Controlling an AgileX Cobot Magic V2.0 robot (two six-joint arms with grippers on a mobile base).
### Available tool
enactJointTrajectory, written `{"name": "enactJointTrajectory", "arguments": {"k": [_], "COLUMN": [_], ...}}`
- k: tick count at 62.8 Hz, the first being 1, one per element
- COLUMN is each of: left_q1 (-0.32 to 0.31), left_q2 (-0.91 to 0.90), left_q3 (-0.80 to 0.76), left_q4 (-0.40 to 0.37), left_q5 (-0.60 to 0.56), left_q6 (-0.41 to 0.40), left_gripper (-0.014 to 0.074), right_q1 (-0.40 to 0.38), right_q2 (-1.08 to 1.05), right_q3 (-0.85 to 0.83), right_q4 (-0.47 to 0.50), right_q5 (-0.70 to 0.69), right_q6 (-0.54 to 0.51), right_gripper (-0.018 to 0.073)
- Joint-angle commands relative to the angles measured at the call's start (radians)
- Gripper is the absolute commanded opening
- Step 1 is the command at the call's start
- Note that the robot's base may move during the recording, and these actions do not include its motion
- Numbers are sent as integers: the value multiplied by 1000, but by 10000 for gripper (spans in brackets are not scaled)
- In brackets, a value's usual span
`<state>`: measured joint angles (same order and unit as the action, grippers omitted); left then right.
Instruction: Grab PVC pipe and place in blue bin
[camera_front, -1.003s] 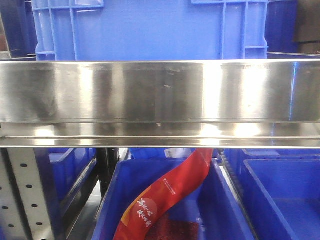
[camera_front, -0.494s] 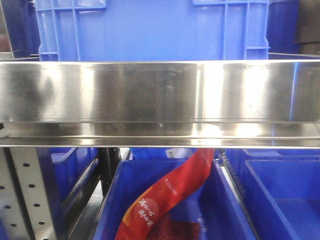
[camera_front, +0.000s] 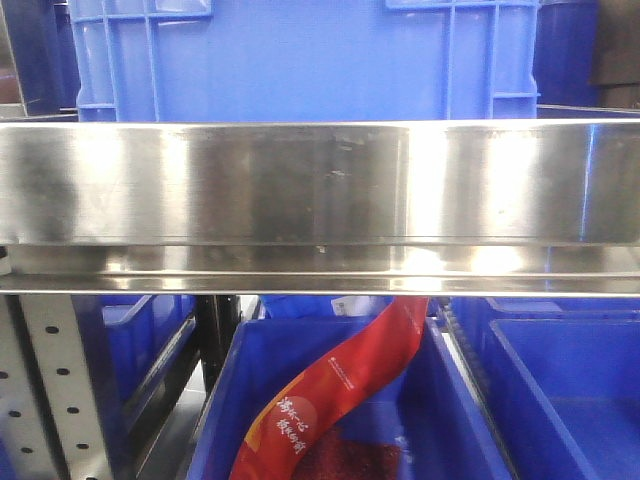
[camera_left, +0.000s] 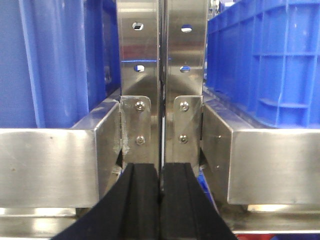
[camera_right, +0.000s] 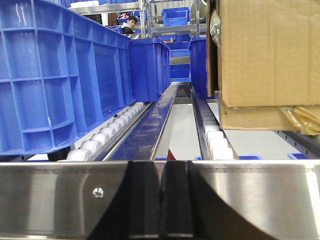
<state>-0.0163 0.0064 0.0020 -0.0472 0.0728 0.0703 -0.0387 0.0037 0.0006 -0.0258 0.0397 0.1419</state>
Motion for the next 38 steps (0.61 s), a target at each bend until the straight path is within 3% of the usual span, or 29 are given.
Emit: {"name": "enactJointTrajectory", "arguments": {"k": [1, 38], "left_q1": [3, 3], "left_q2": [-6, -6], "left_q3": [-2, -2], "left_q4": [-4, -4], "left_q5": [-15, -17], "left_q6": [-20, -24], "left_gripper": [-111, -111], "right_q1": [-2, -2], "right_q2": [-4, -4], "right_q3": [-1, -1], "right_q4": [-6, -6], "right_q5": [-10, -10], "right_q6": [-4, -4], "right_gripper": [-168, -168]}}
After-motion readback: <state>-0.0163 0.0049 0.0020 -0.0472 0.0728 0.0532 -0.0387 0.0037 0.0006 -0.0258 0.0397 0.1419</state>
